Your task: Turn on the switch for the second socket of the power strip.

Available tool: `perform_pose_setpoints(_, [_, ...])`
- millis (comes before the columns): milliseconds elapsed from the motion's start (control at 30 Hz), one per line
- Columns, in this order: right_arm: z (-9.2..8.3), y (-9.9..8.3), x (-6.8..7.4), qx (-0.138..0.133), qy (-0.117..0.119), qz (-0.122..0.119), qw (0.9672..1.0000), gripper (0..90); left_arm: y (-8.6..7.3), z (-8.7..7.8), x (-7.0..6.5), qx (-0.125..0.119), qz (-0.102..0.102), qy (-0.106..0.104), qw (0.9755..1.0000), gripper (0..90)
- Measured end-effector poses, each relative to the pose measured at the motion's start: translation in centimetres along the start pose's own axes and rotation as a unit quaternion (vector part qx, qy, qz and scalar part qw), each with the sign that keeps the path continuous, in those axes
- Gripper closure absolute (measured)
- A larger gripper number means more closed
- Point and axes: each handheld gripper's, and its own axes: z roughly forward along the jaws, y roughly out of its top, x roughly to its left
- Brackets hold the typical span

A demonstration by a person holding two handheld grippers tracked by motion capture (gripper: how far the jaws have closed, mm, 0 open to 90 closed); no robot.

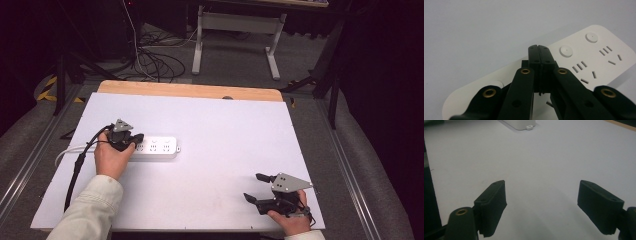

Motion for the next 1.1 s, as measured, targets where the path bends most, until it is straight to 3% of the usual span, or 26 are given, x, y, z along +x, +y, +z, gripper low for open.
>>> perform_pose_setpoints(267, [0.0,0.0,0.02,0.001,0.001,-0.001,1.0,23.3,-0.05,0.05,-0.1,0.0,-0.015,0.002,0.9999,89.9])
perform_pose_setpoints(767, [-0.01,0.01,0.05,0.002,0.001,-0.002,1.0,23.4,-0.2,0.15,-0.02,-0.002,-0.016,0.0,0.9999,90.0])
perform_pose_setpoints(933, [0.01,0.01,0.07,0.002,0.0,-0.002,1.0,23.4,-0.25,0.19,-0.3,-0.002,-0.009,0.01,0.9999,90.0])
perform_pose_setpoints(1100, [0.02,0.04,0.14,0.001,0.0,-0.003,1.0,23.3,-0.39,0.2,-0.27,-0.005,-0.017,0.008,0.9998,90.0])
